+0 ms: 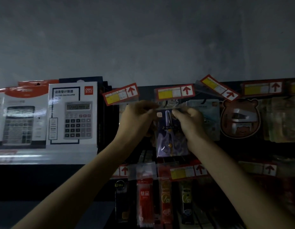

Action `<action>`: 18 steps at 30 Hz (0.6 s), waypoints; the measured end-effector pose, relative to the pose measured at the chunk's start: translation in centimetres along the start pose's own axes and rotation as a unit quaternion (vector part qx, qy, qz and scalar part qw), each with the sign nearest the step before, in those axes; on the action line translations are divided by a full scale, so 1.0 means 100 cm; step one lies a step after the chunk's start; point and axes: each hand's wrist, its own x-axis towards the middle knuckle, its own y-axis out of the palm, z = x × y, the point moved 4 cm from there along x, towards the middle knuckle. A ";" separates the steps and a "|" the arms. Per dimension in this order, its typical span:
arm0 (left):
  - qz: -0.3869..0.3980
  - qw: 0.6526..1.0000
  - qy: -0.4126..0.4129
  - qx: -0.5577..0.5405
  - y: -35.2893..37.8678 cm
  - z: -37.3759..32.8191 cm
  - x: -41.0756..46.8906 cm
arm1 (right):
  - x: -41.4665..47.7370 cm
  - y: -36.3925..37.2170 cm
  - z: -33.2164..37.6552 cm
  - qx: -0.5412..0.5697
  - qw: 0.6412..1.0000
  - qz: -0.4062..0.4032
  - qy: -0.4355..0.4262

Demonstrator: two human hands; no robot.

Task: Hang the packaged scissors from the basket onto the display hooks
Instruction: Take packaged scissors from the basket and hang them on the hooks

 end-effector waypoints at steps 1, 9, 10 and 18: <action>-0.006 0.999 0.005 0.034 0.002 0.008 -0.006 | -0.003 -0.001 -0.001 -0.002 1.000 0.002 0.001; 0.018 0.993 -0.109 0.030 0.015 0.067 -0.027 | -0.022 -0.017 -0.009 -0.043 0.998 0.037 -0.007; 0.023 0.993 -0.114 0.023 0.016 0.069 -0.028 | -0.024 -0.020 -0.011 -0.056 0.997 0.043 -0.005; 0.014 0.993 -0.117 0.007 0.018 0.076 -0.028 | -0.051 -0.035 -0.012 -0.228 0.968 0.073 -0.073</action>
